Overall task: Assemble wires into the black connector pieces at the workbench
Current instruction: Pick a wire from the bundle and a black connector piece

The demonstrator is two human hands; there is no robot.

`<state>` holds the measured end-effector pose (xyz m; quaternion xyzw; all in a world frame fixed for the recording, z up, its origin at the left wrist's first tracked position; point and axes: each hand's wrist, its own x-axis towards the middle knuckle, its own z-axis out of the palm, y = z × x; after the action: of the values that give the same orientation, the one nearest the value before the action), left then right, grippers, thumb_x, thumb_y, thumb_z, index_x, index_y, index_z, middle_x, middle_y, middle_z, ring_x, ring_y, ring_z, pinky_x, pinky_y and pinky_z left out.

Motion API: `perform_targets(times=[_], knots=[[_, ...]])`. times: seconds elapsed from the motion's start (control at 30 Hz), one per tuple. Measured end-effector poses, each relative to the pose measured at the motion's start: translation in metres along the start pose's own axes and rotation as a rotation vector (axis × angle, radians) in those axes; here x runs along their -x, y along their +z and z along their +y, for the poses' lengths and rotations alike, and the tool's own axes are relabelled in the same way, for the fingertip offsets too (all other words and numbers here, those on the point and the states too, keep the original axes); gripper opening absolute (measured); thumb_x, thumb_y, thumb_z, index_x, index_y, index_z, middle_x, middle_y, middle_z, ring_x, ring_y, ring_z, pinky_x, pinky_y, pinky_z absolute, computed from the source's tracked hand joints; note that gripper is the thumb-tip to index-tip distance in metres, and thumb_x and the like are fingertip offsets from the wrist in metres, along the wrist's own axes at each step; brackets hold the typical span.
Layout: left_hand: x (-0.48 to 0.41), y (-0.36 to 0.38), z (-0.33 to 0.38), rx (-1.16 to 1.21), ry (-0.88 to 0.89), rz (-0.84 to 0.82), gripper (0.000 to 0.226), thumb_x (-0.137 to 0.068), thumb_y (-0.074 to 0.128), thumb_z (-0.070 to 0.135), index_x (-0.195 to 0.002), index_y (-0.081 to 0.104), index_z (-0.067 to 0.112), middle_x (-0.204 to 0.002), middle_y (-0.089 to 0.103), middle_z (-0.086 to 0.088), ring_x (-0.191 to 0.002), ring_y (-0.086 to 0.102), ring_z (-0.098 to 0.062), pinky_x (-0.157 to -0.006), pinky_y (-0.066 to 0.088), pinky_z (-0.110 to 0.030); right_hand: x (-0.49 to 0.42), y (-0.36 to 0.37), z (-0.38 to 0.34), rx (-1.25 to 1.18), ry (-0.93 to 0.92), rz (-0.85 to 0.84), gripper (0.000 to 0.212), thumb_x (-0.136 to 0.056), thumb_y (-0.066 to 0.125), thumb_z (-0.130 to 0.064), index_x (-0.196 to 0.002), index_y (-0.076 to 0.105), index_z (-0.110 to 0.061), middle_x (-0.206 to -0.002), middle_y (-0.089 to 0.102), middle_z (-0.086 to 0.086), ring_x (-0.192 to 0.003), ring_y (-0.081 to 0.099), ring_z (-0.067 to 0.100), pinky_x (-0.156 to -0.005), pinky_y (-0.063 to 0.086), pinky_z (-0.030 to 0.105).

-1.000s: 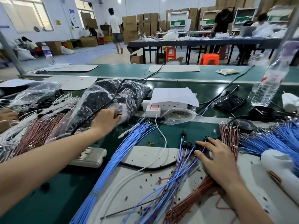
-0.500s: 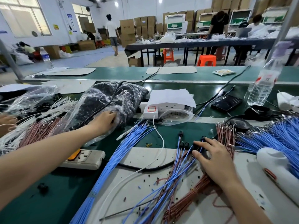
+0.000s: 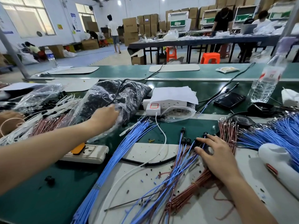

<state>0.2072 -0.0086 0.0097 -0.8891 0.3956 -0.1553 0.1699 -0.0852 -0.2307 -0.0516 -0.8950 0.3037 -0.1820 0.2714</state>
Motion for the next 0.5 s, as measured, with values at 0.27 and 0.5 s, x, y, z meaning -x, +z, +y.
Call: perform_targets(times=[0.27, 0.5], knots=[[-0.030, -0.076, 0.036, 0.682, 0.072, -0.110, 0.028, -0.091, 0.041, 0.003, -0.067, 0.051, 0.013, -0.075, 0.052, -0.001, -0.067, 0.046, -0.013, -0.056, 0.032, -0.021, 0.000, 0.000, 0.000, 0.014, 0.008, -0.015, 0.040, -0.090, 0.063, -0.038, -0.128, 0.058, -0.030, -0.147, 0.043, 0.002, -0.141, 0.027, 0.021, -0.116, 0.020, 0.037], [-0.034, -0.018, 0.090, 0.340, 0.185, -0.146, 0.028, -0.090, 0.062, 0.033, -0.099, 0.062, 0.006, -0.105, 0.056, -0.009, -0.099, 0.055, -0.027, -0.085, 0.048, -0.040, 0.001, -0.002, -0.001, -0.004, 0.001, -0.023, 0.039, -0.091, 0.062, -0.035, -0.129, 0.059, -0.027, -0.148, 0.042, 0.003, -0.141, 0.027, 0.021, -0.117, 0.020, 0.037]])
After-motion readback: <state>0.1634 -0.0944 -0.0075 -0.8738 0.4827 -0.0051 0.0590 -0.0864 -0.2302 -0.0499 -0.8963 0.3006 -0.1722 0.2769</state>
